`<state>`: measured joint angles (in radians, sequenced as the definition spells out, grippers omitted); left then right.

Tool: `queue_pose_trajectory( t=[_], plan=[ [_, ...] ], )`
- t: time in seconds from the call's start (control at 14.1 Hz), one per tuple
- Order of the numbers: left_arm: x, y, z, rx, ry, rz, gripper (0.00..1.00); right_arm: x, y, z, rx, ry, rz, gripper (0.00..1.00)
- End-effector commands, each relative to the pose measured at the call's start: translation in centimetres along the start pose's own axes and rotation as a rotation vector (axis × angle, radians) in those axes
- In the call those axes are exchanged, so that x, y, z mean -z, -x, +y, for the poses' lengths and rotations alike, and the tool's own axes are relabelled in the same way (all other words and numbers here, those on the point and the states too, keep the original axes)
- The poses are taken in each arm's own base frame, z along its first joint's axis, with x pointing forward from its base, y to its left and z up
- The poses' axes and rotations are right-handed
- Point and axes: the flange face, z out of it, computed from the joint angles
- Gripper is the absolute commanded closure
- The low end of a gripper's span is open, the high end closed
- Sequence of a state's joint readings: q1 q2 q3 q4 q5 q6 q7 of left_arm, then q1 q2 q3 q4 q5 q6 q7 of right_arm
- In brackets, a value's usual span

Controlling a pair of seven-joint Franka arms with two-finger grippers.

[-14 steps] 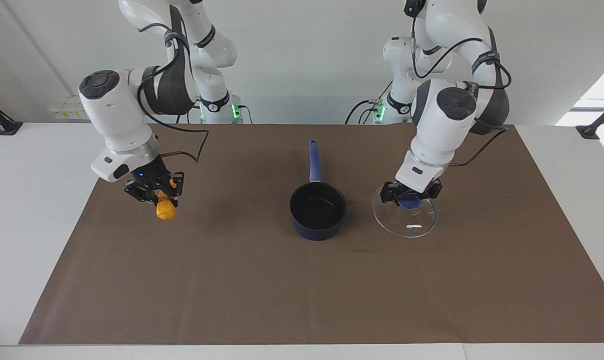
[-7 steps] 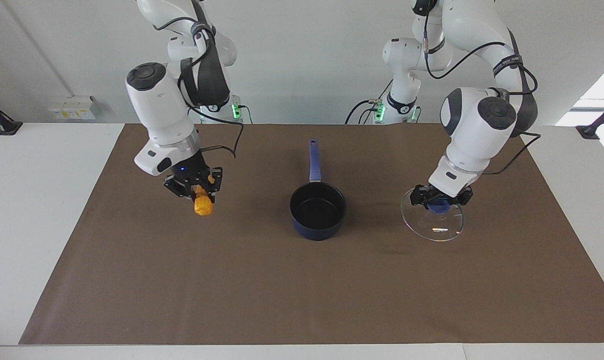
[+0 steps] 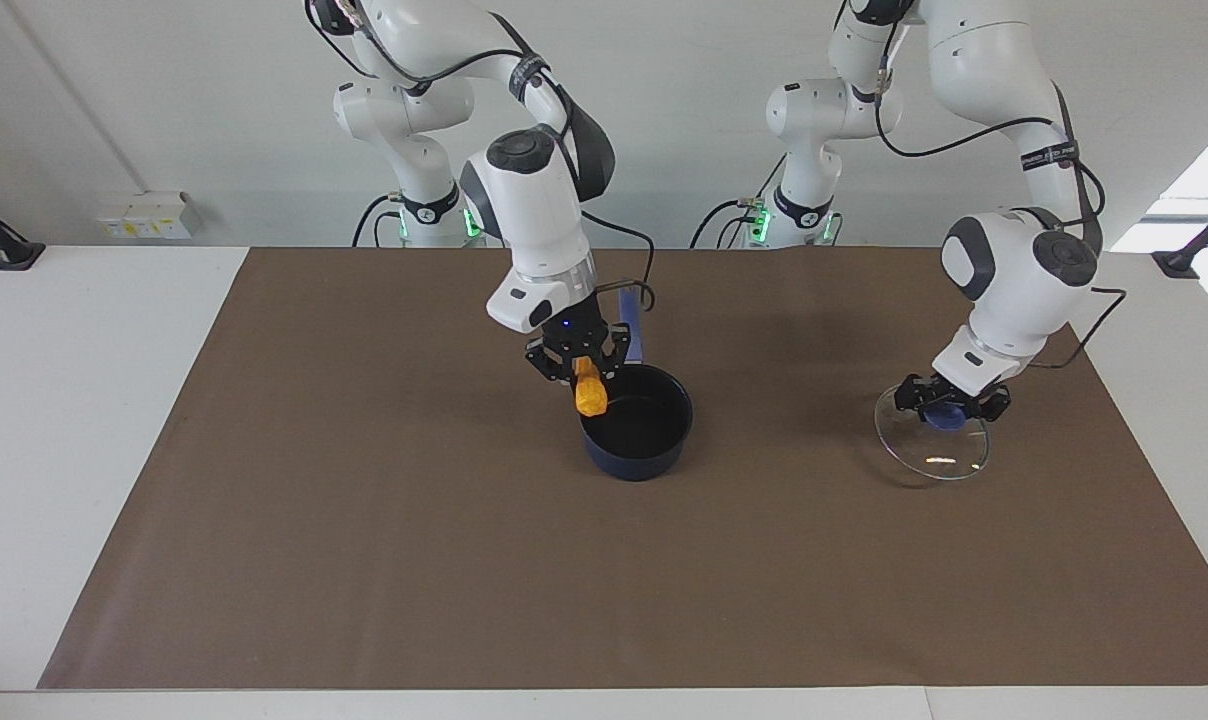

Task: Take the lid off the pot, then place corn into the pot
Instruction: 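Lower the corn into the saucepan with the right gripper while the left gripper withdraws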

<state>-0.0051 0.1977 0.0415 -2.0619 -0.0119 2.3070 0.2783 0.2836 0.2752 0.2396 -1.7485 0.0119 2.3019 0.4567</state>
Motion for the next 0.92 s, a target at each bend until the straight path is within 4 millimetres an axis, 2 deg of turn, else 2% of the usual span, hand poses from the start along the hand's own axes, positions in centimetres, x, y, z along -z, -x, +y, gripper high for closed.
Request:
queue_pose_trajectory(
  t=[0.0,0.14,0.28,0.35,0.42,0.5,0.57,0.71,0.85],
  plan=[
    [-0.6,1.6,0.2,-0.041,-0.009,0.017,1.00,0.7,-0.4,-0.6,-0.020,-0.037,0.052,1.00],
    [-0.8,1.6,0.2,-0.043,-0.009,0.015,1.00,-0.1,0.0,-0.4,-0.024,-0.031,0.021,1.00],
    [-1.5,1.7,0.2,-0.043,-0.005,0.003,1.00,-1.8,1.6,-2.6,-0.005,-0.050,-0.023,1.00],
    [-2.2,1.8,0.2,-0.039,-0.004,0.002,1.00,-2.1,1.6,-2.6,-0.006,-0.052,-0.025,1.00],
    [-2.4,1.7,0.3,-0.037,-0.005,0.003,0.93,-2.2,1.5,-2.6,-0.005,-0.055,-0.020,1.00],
    [-2.2,1.6,0.3,-0.038,-0.005,0.006,0.10,-2.2,1.5,-2.7,-0.006,-0.058,-0.016,1.00],
    [-2.1,1.4,0.4,-0.029,0.001,0.008,0.00,-3.0,1.6,-2.9,-0.005,-0.057,-0.025,1.00],
    [-1.6,0.7,0.4,-0.026,0.000,0.016,0.00,-5.5,1.7,-2.4,-0.003,-0.043,-0.055,1.00],
    [-0.7,0.0,0.3,-0.027,-0.002,0.022,0.00,-6.5,1.5,-2.6,-0.009,-0.065,-0.031,1.00]
  ],
)
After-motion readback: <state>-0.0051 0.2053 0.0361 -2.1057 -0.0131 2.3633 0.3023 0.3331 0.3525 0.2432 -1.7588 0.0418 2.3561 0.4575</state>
